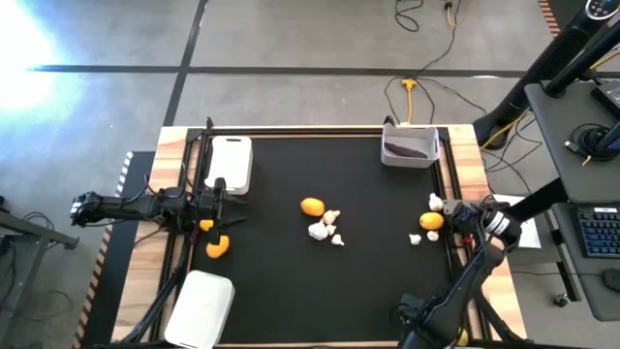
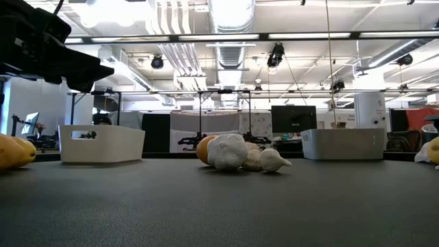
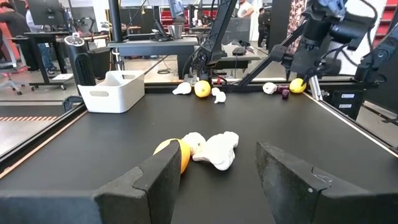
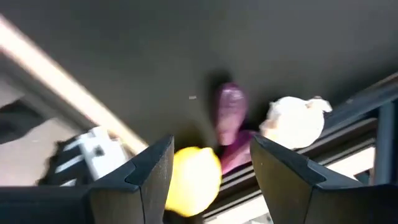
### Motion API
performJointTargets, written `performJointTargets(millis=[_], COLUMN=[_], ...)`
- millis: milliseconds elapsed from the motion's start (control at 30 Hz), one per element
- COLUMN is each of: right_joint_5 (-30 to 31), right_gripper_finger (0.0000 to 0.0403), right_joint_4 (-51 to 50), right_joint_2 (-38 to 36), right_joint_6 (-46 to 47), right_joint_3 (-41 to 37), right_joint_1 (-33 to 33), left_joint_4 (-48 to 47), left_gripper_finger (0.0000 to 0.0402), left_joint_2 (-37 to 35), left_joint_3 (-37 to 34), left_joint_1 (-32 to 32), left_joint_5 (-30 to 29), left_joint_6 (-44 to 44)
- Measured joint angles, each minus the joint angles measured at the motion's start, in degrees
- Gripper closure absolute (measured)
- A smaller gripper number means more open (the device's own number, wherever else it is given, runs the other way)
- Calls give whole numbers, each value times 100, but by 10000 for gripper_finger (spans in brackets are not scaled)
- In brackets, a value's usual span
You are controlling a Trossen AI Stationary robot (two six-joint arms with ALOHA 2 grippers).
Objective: Sort produce into baskets
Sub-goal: Put the small eggplant into the gray bin
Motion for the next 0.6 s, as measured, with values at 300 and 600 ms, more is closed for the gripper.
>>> performJointTargets(millis=[300, 600], right_joint_5=[-489, -656], right_gripper_finger=[200, 200], right_joint_4=[411, 1567], right_joint_2=[0, -13], right_joint_6=[-217, -387], right_joint_3=[-813, -1316], right_joint_1=[-7, -15], left_joint_4=[0, -2], left_gripper_finger=[212, 212], left_joint_2=[-1, -1], left_joint_3=[0, 0], left_joint_1=[-1, -2], left_joint_5=[1, 0], left_joint_6=[1, -1])
